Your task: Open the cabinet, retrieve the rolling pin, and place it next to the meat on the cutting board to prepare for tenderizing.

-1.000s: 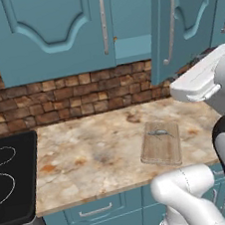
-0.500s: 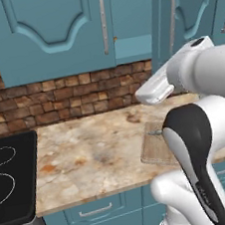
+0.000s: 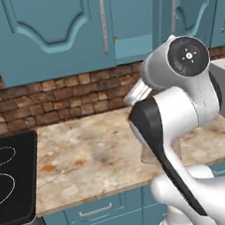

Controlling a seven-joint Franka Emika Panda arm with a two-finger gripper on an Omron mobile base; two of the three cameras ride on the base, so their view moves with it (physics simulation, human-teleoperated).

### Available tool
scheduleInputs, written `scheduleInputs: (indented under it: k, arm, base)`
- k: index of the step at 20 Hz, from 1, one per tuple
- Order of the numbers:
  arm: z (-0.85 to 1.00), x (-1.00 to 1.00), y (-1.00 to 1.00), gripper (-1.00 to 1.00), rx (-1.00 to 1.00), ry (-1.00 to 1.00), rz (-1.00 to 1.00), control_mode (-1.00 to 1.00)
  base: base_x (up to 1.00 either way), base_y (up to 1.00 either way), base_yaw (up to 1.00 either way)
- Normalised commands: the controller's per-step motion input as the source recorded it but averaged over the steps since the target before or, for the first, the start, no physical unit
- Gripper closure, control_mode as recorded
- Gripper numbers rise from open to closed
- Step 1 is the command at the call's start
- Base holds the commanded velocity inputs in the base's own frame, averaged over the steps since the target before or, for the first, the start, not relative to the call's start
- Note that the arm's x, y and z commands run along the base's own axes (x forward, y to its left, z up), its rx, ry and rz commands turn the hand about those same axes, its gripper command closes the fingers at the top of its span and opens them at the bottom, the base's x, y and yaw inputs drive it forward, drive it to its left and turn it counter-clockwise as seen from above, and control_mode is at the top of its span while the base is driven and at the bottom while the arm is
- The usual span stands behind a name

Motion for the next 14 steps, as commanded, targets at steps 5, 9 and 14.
scheduleInputs:
  k: [5,9,14]
  arm:
    - [-0.20,0.57,-0.01,-1.00,-0.19,0.02,-0.06,-1.00]
    - [-0.14,0.63,-0.02,-1.00,-0.19,0.01,-0.05,-1.00]
    - [-0.05,0.71,-0.07,-1.00,-0.16,0.03,-0.05,-1.00]
  base:
    - [0.00,0.00,0.00]
    - [0.00,0.00,0.00]
    - [0.00,0.00,0.00]
